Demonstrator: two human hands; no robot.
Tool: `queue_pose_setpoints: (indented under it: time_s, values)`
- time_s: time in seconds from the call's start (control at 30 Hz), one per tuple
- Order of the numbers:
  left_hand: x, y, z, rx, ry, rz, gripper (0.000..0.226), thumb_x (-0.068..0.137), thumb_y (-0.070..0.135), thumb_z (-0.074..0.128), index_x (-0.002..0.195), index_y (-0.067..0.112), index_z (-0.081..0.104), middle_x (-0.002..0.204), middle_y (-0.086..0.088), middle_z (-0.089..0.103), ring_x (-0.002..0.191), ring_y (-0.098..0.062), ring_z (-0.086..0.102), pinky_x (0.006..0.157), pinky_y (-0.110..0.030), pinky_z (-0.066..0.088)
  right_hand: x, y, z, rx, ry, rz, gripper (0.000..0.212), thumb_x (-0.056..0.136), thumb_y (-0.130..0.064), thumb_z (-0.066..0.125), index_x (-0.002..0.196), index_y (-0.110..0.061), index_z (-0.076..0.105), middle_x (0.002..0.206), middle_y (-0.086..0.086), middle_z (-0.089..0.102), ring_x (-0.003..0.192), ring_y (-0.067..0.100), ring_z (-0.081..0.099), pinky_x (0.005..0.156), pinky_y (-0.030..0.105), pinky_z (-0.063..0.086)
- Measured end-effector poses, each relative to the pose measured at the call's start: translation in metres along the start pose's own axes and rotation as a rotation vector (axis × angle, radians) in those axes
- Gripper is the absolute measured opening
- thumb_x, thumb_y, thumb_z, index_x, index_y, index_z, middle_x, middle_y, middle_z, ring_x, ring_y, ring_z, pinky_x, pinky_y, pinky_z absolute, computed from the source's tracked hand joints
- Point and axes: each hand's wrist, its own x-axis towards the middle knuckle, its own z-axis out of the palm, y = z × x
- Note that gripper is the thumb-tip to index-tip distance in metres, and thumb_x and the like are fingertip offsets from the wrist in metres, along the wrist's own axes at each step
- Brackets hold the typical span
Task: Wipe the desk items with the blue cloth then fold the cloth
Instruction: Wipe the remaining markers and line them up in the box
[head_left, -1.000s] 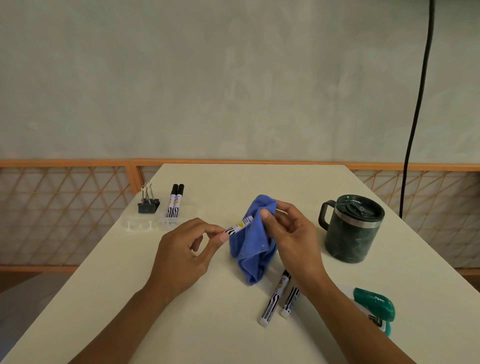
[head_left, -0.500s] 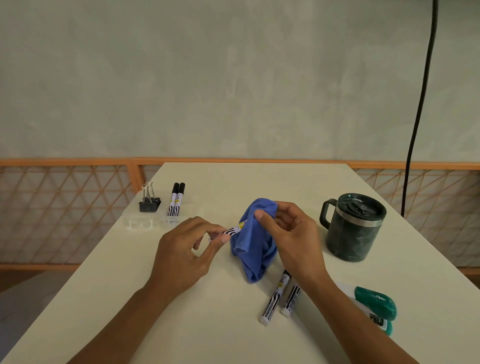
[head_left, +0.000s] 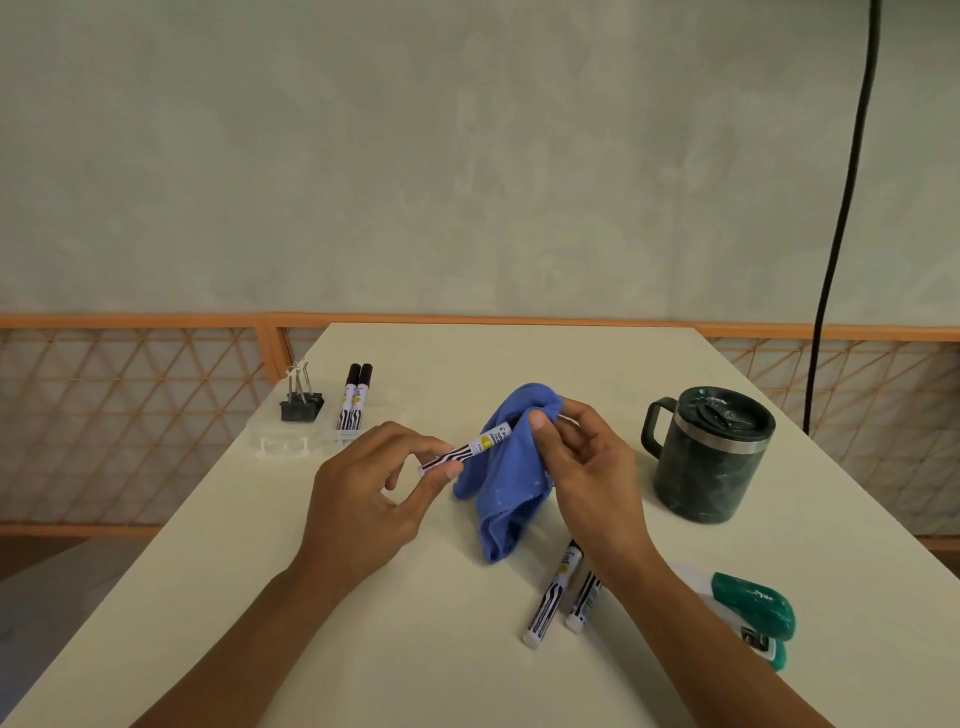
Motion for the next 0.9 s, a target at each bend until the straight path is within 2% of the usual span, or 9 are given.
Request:
queue_pose_setpoints:
  time_s: [0.1, 0.2, 0.37, 0.47, 0.5, 0.63, 0.7, 0.77, 0.9]
  values:
    - [-0.0004, 0.0002, -0.0008, -0.005, -0.004, 0.012, 0.014, 0.094, 0.033, 0.083, 0.107, 0.028, 0.081, 0.088, 0.026, 0.056, 0.065, -0.012, 0.043, 0.056, -0.03, 0.043, 0.0008, -0.0026, -0.0008, 0.023, 0.003, -0.016, 0.027, 0.095, -0.02, 0.078, 0.121, -0.014, 0.072, 0.11, -0.002, 0.081, 0.106, 0.014, 0.077, 0.091, 0.026, 0.061]
    - [-0.0005, 0.0006, -0.0006, -0.013, -0.003, 0.01, 0.013, 0.094, 0.034, 0.083, 0.106, 0.028, 0.081, 0.088, 0.029, 0.055, 0.064, -0.011, 0.043, 0.056, -0.03, 0.043, 0.0021, -0.003, -0.0025, 0.026, 0.001, -0.009, 0.029, 0.092, -0.018, 0.082, 0.119, -0.012, 0.072, 0.107, 0.0, 0.082, 0.103, 0.016, 0.078, 0.091, 0.027, 0.062]
    - [0.0017, 0.0041, 0.0006, -0.009, -0.001, 0.027, 0.015, 0.095, 0.034, 0.083, 0.108, 0.027, 0.082, 0.089, 0.023, 0.059, 0.065, -0.013, 0.044, 0.057, -0.028, 0.042, 0.0046, 0.0009, -0.0038, -0.071, 0.09, -0.029, 0.02, 0.105, -0.038, 0.063, 0.111, -0.023, 0.074, 0.093, -0.001, 0.081, 0.085, 0.013, 0.076, 0.074, 0.024, 0.059]
    - [0.0031, 0.0043, -0.0011, 0.015, 0.036, 0.034, 0.015, 0.095, 0.035, 0.082, 0.107, 0.026, 0.082, 0.09, 0.02, 0.062, 0.064, -0.012, 0.042, 0.056, -0.027, 0.04, 0.0062, 0.0042, -0.0036, -0.05, 0.133, -0.018, 0.029, 0.109, -0.048, 0.053, 0.105, -0.027, 0.073, 0.094, 0.023, 0.07, 0.077, 0.022, 0.062, 0.073, 0.039, 0.051]
    - [0.0031, 0.003, -0.0019, 0.023, 0.058, 0.028, 0.015, 0.096, 0.035, 0.082, 0.107, 0.025, 0.082, 0.09, 0.02, 0.062, 0.063, -0.012, 0.042, 0.057, -0.027, 0.04, 0.0065, 0.0039, -0.0047, -0.021, 0.154, -0.007, 0.031, 0.11, -0.047, 0.051, 0.106, -0.026, 0.073, 0.097, 0.024, 0.069, 0.079, 0.022, 0.06, 0.074, 0.041, 0.05]
    - [0.0018, -0.0022, -0.0048, 0.057, 0.114, 0.026, 0.02, 0.096, 0.037, 0.082, 0.108, 0.021, 0.082, 0.093, 0.022, 0.06, 0.062, -0.012, 0.04, 0.056, -0.028, 0.041, 0.0053, 0.0016, -0.0082, 0.071, 0.124, 0.053, 0.034, 0.11, -0.044, 0.051, 0.115, -0.021, 0.076, 0.107, 0.015, 0.074, 0.088, 0.02, 0.066, 0.082, 0.042, 0.054]
    - [0.0014, -0.0019, -0.0028, 0.065, 0.126, 0.036, 0.02, 0.096, 0.036, 0.082, 0.107, 0.019, 0.082, 0.094, 0.019, 0.063, 0.062, -0.012, 0.04, 0.056, -0.028, 0.042, 0.0039, 0.0018, -0.0062, 0.065, 0.076, 0.059, 0.033, 0.106, -0.045, 0.058, 0.114, -0.018, 0.076, 0.105, 0.017, 0.075, 0.091, 0.021, 0.069, 0.086, 0.041, 0.057]
    - [0.001, 0.0006, 0.0004, 0.074, 0.124, 0.06, 0.017, 0.096, 0.034, 0.083, 0.106, 0.02, 0.082, 0.095, 0.016, 0.067, 0.062, -0.012, 0.042, 0.056, -0.031, 0.044, 0.0021, 0.0003, -0.0019, 0.073, 0.043, 0.081, 0.028, 0.103, -0.039, 0.066, 0.118, -0.019, 0.076, 0.104, 0.005, 0.081, 0.099, 0.018, 0.077, 0.091, 0.038, 0.061]
    - [-0.0001, 0.006, 0.0028, 0.107, 0.083, 0.155, 0.013, 0.096, 0.03, 0.084, 0.106, 0.023, 0.082, 0.096, 0.019, 0.067, 0.063, -0.01, 0.044, 0.056, -0.029, 0.046, 0.0008, -0.002, 0.0003, 0.117, 0.044, 0.125, 0.031, 0.094, -0.035, 0.078, 0.119, -0.017, 0.076, 0.108, 0.002, 0.082, 0.104, 0.022, 0.078, 0.099, 0.043, 0.06]
